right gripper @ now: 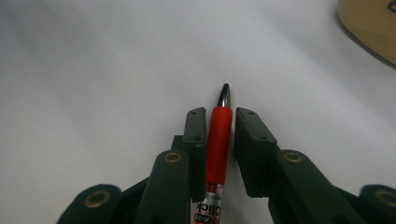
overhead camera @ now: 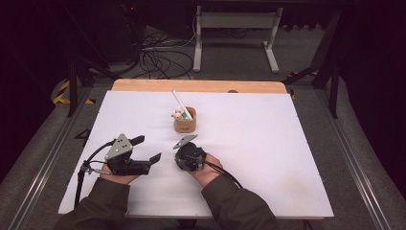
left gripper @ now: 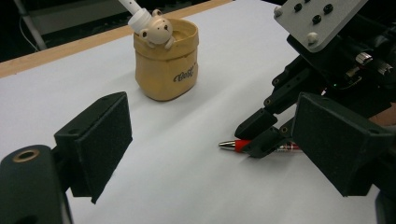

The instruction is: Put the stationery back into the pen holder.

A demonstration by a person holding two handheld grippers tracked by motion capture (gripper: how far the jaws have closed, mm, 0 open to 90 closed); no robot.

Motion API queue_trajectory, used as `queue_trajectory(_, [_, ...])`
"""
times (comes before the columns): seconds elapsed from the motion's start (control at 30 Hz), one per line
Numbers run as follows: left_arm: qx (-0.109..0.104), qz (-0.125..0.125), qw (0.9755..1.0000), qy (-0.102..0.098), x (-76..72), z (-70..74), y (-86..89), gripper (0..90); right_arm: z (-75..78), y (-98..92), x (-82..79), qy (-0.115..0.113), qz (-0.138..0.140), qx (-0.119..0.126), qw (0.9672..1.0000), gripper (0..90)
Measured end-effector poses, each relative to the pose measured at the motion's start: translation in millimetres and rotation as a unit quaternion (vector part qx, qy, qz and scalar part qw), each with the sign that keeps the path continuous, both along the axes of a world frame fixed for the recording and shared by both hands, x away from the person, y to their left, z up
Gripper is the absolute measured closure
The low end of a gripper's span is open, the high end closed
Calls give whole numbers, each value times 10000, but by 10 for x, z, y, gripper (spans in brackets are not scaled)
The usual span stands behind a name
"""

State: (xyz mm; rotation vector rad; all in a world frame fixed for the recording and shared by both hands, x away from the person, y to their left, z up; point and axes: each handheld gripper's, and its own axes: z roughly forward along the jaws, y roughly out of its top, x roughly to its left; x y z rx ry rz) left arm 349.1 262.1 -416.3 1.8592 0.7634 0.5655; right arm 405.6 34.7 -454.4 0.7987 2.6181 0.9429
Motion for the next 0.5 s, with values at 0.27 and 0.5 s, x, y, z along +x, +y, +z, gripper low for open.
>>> queue_trajectory(0.27, [-21,-7,10000,40,-3,-4,-8,132,-1,-4,2,-5,23,14,10000,789])
queue_trajectory(0.5, [-35,-8,10000,35,-3,-6,-10,132,-4,-6,1,-29,32,15,10000,803])
